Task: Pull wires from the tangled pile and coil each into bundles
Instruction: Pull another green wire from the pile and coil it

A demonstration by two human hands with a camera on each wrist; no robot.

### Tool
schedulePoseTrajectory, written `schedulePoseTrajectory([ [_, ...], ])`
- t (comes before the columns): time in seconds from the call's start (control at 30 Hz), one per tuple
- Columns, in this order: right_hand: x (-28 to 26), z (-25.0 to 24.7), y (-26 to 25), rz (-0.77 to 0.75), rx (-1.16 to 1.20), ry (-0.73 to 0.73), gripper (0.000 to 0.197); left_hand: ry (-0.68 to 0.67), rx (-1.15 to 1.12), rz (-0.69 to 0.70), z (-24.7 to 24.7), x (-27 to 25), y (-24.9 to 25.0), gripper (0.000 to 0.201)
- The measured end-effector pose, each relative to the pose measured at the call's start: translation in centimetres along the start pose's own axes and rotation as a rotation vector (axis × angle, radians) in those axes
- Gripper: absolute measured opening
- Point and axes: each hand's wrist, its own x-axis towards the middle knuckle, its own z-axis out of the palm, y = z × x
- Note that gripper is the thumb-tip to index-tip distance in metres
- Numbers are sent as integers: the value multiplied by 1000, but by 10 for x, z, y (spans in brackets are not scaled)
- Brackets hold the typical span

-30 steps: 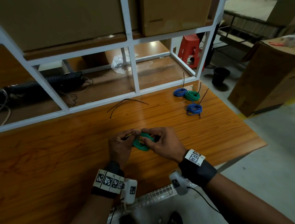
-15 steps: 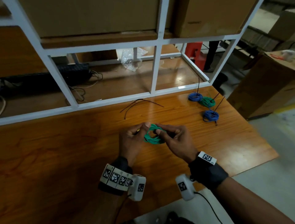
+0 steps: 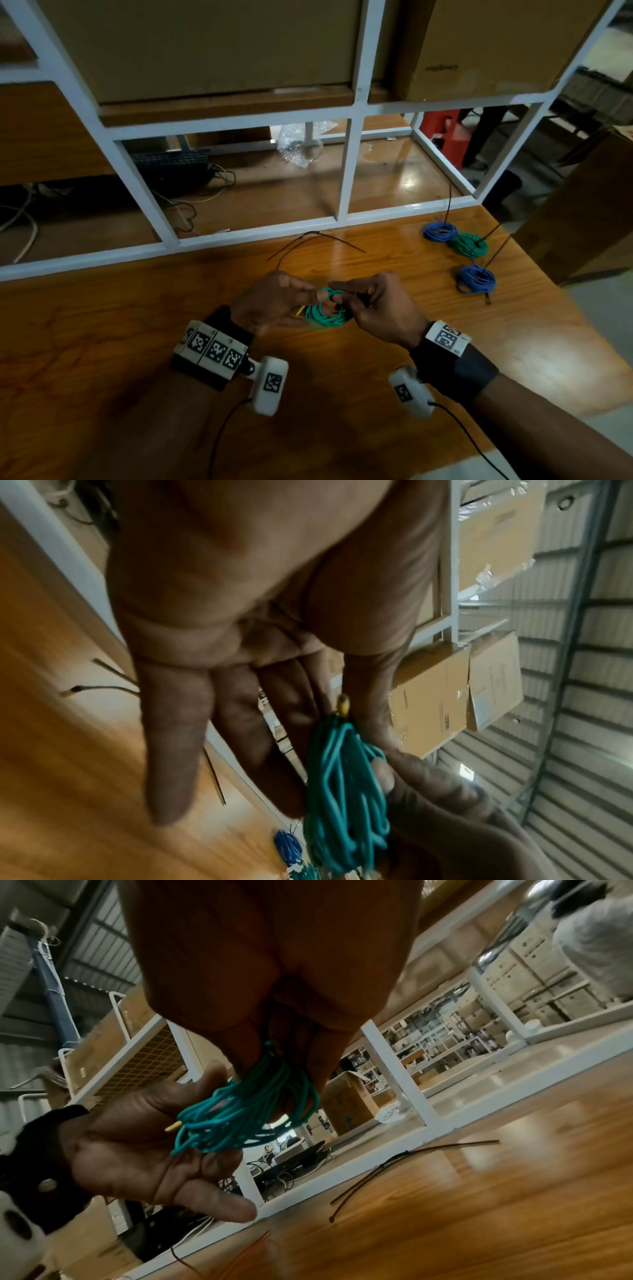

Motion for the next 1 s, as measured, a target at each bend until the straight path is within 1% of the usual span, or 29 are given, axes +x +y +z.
schedulePoseTrajectory([
  [0.03, 5, -1, 4, -1, 16, -14, 26, 46, 37, 14, 0, 4, 1, 52],
  [0.1, 16, -2, 9, -12, 115, -63, 24, 171, 52, 45, 2, 13, 1, 38],
  [0.17, 34, -6, 17, 5, 240, -99, 19, 360, -52, 11, 1, 23, -2, 26],
  [0.2, 46, -11, 25, 42, 266, -82, 18, 464, -130, -31, -1, 27, -4, 26],
  [0.23, 59, -17, 35, 98, 259, -36, 24, 555, -213, -73, -4, 31, -6, 28],
  [0.27, 72, -23, 47, 156, 234, 9, 30, 638, -280, -106, -9, 36, -10, 30],
  [0.33, 98, -34, 76, 214, 157, 56, 27, 765, -331, -146, -17, 45, -13, 35],
  [0.37, 112, -38, 85, 229, 80, 59, 25, 816, -354, -153, -20, 49, -13, 38],
  [0.43, 143, -41, 99, 286, -92, 32, 21, 896, -407, -136, -22, 56, -13, 41],
  [0.47, 157, -39, 103, 323, -169, -8, 19, 930, -430, -119, -23, 59, -13, 41],
  [0.53, 183, -29, 110, 355, -283, -98, 22, 1001, -503, -99, -24, 65, -15, 37],
  [0.57, 193, -21, 111, 360, -320, -128, 23, 1024, -545, -94, -24, 67, -15, 38],
  [0.63, 208, -5, 112, 368, -389, -173, 21, 1023, -578, -86, -24, 70, -17, 42],
  [0.7, 216, 9, 113, 386, -469, -211, 19, 1030, -576, -75, -24, 72, -18, 39],
  [0.83, 222, 27, 113, 439, -565, -185, 28, 1032, -602, -49, -25, 72, -21, 45],
  [0.9, 221, 27, 112, 487, -536, -182, 35, 998, -611, -39, -23, 71, -23, 45],
  [0.93, 219, 25, 108, 524, -498, -197, 34, 988, -618, -33, -22, 71, -24, 43],
  [1.0, 212, 20, 102, 563, -457, -234, 25, 964, -626, -18, -20, 71, -24, 36],
])
